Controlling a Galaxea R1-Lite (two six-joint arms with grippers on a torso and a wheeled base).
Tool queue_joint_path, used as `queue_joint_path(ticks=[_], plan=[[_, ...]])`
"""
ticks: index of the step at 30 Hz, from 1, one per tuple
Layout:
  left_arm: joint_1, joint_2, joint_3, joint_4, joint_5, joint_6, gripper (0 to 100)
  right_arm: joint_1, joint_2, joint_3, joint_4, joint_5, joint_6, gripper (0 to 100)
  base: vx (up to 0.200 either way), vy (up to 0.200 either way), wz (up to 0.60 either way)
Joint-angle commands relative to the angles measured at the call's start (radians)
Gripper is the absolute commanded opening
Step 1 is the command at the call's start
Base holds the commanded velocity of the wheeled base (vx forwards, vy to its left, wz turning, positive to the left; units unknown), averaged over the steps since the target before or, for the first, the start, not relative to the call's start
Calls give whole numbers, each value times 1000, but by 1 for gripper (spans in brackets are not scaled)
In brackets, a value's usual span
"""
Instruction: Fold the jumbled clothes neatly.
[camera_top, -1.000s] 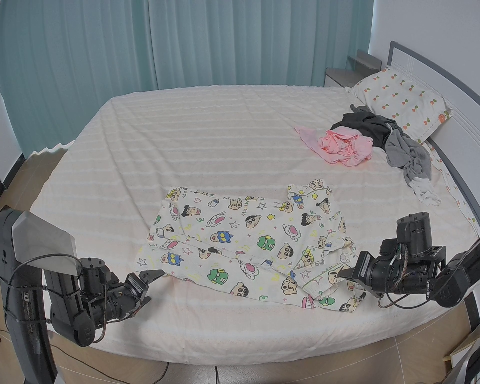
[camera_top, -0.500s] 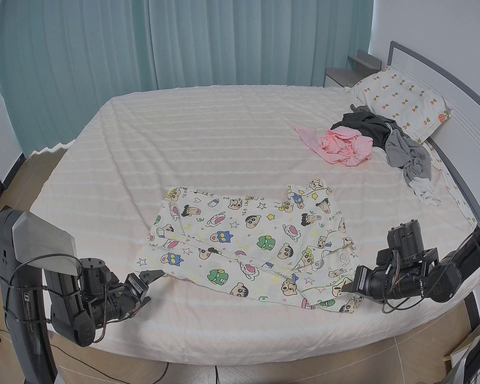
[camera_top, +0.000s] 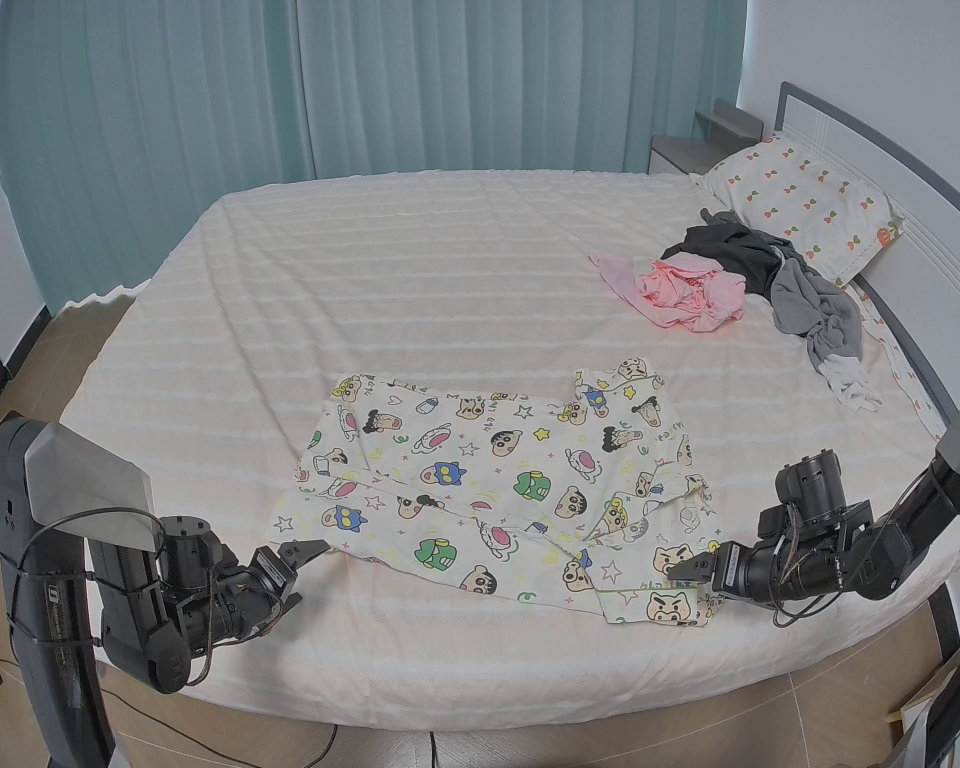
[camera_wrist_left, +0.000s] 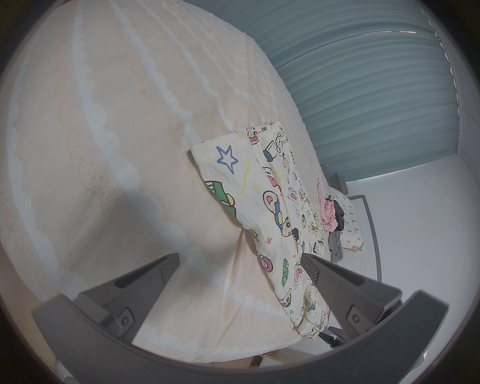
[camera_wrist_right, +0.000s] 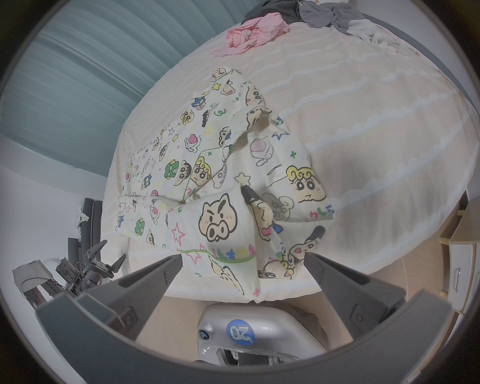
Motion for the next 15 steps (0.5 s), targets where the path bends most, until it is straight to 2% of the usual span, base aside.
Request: queue_joint_path(ticks=[1, 7, 10, 13, 15], plan=[[-2, 3, 0, -1, 0, 0, 100, 7, -60, 4, -7, 7, -2, 100, 0, 0, 0], [-2, 3, -2, -1, 2, 0, 100, 36, -120, 19, -61, 73, 18, 100, 0, 0, 0], [-2, 3, -2, -1, 8, 0, 100, 90, -112, 36, -159, 87, 81, 100, 0, 0, 0], [-2, 4, -8, -1, 23, 0, 100, 118, -48, 24, -243, 115, 142, 100, 0, 0, 0], [-3, 7, -11, -1, 28, 0, 100, 138, 52, -16, -291, 129, 147, 100, 0, 0, 0]])
